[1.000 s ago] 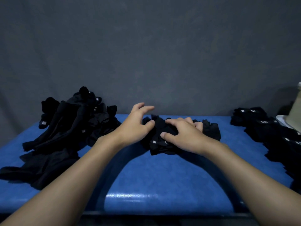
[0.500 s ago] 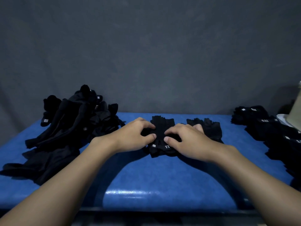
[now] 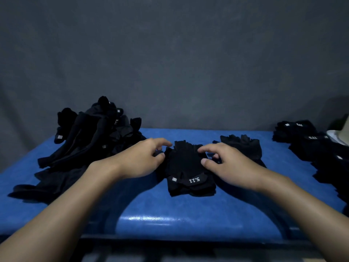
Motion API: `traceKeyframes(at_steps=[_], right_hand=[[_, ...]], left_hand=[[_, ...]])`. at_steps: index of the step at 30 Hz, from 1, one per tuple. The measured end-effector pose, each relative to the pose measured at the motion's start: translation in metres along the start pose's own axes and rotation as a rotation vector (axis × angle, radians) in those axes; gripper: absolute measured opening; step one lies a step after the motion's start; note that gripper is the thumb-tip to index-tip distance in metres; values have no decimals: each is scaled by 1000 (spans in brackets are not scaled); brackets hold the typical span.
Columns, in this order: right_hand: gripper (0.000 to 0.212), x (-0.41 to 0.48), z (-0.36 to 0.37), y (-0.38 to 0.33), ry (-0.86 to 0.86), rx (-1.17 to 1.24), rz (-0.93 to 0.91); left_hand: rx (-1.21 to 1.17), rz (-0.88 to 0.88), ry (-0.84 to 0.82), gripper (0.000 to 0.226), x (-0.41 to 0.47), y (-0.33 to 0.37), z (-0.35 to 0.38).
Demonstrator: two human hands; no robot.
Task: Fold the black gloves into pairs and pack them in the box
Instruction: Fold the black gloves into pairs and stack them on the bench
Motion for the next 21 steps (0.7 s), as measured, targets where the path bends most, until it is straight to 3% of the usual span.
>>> traceKeyframes(at_steps=[6,13,21], right_hand=[[33,3,8,2,-28,-64,30],[36,5,3,-6,30,43,-29],[47,1,-4,-13,98,125,-70]], left_hand=[[-26,6,1,33,0,2,2],[-130,22,73,29,5,4,-6],[-163,-32,3,30,3,2,2]])
Point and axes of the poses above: each hand's wrist, its own x-axis towards the middle knuckle, its own z-axis out of the palm, y = z × x, the point moved 9 cm from there along x, towards the middle knuckle, and after that the axes turned 1 degree about -x, right-handed, at the moved point
